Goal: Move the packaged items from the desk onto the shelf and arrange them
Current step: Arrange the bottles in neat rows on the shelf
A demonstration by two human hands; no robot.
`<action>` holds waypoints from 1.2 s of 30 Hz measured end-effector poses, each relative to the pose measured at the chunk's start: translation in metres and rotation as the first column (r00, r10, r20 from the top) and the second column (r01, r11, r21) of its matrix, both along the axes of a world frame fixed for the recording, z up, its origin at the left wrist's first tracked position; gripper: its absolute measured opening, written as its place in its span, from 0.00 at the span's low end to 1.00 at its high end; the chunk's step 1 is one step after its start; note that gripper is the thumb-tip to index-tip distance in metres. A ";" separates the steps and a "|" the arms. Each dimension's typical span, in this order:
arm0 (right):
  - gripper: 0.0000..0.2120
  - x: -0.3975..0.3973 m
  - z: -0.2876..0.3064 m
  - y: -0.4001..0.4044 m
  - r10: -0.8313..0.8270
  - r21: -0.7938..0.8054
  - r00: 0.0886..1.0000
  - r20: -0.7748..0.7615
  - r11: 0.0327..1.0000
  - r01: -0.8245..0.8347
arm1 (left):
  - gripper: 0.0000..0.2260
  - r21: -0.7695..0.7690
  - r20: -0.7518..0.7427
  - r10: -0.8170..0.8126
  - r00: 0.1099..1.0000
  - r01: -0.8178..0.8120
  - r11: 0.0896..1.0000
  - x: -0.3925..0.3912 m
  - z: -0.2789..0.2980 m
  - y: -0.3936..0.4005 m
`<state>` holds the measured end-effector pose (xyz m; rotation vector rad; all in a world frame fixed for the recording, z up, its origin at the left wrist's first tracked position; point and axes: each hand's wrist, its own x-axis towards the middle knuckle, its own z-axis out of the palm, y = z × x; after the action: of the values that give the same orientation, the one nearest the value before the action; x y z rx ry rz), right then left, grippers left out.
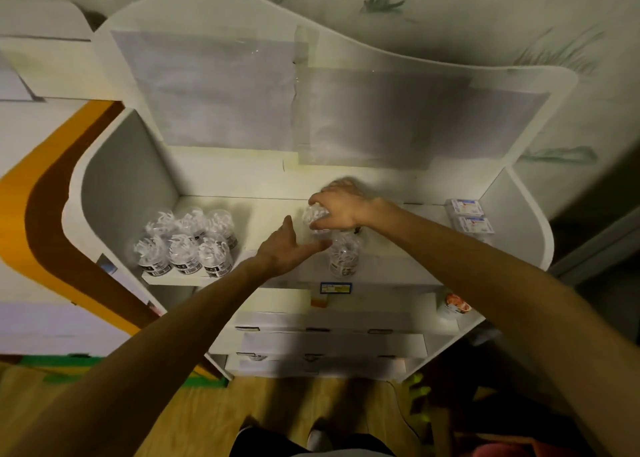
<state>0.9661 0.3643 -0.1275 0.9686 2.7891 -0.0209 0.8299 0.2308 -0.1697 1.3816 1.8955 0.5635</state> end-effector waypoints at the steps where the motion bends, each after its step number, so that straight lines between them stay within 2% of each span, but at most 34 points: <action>1: 0.32 0.002 0.000 0.003 -0.009 0.059 1.000 0.023 0.998 0.007 | 0.56 0.006 -0.021 0.000 1.000 0.000 1.000 -0.001 -0.002 0.001; 3: 0.34 0.006 0.001 0.007 -0.020 0.177 0.999 0.048 0.984 0.011 | 0.53 0.019 -0.040 -0.007 0.999 0.007 1.000 0.000 -0.002 0.003; 5: 0.35 0.009 -0.001 0.008 -0.036 0.222 0.999 0.039 0.975 0.026 | 0.44 0.034 -0.039 -0.015 0.999 0.017 0.999 0.007 0.003 0.000; 7: 0.35 0.013 -0.003 0.007 -0.055 0.131 0.998 -0.007 0.990 0.056 | 0.39 0.070 -0.049 -0.028 0.998 0.031 0.997 0.014 0.004 -0.003; 9: 0.34 0.017 -0.004 0.006 -0.088 -0.056 0.994 -0.061 0.995 0.084 | 0.37 0.102 -0.027 -0.055 0.998 0.058 0.993 0.023 0.010 -0.006; 11: 0.32 0.021 -0.007 0.007 -0.096 -0.129 0.990 -0.099 0.988 0.083 | 0.37 0.129 -0.016 -0.088 0.996 0.089 0.988 0.031 0.014 -0.007; 14: 0.32 0.025 -0.013 0.012 -0.102 -0.083 0.989 -0.107 0.992 0.093 | 0.38 0.148 -0.050 -0.118 0.992 0.124 0.981 0.039 0.014 -0.008; 19: 0.36 0.032 -0.017 0.018 -0.154 0.084 0.987 -0.051 0.984 0.158 | 0.40 0.162 -0.107 -0.085 0.991 0.102 0.981 0.044 0.010 -0.006; 21: 0.38 0.036 -0.018 0.018 -0.166 0.094 0.984 -0.066 0.981 0.171 | 0.38 0.181 -0.105 -0.081 0.991 0.099 0.978 0.045 0.009 -0.005; 25: 0.34 0.044 -0.014 0.015 -0.198 -0.104 0.979 -0.056 0.976 0.191 | 0.36 0.139 -0.029 -0.084 0.996 0.087 0.986 0.048 0.008 -0.001; 27: 0.36 0.046 -0.013 0.015 -0.251 -0.205 0.964 -0.089 0.952 0.229 | 0.41 0.088 0.024 -0.075 0.997 0.073 0.993 0.050 0.009 0.002; 29: 0.33 0.048 -0.013 0.013 -0.260 -0.146 0.955 -0.140 0.960 0.240 | 0.46 0.032 0.076 -0.055 0.996 0.053 0.998 0.052 0.009 0.006; 31: 0.31 0.048 -0.010 0.011 -0.237 0.036 0.960 -0.149 0.969 0.245 | 0.44 0.011 0.101 -0.059 0.993 0.058 0.998 0.055 0.008 0.009; 33: 0.33 0.045 -0.007 0.007 -0.245 0.153 0.960 -0.134 0.952 0.264 | 0.43 0.006 0.120 -0.049 0.992 0.049 0.999 0.056 0.008 0.011; 36: 0.34 0.039 -0.009 0.003 -0.258 0.200 0.960 -0.105 0.940 0.275 | 0.46 -0.010 0.139 -0.046 0.989 0.048 0.999 0.051 0.009 0.014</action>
<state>1.0054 0.3672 -0.1364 1.4216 2.7466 0.2121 0.8808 0.2451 -0.1606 1.3398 1.7489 0.6064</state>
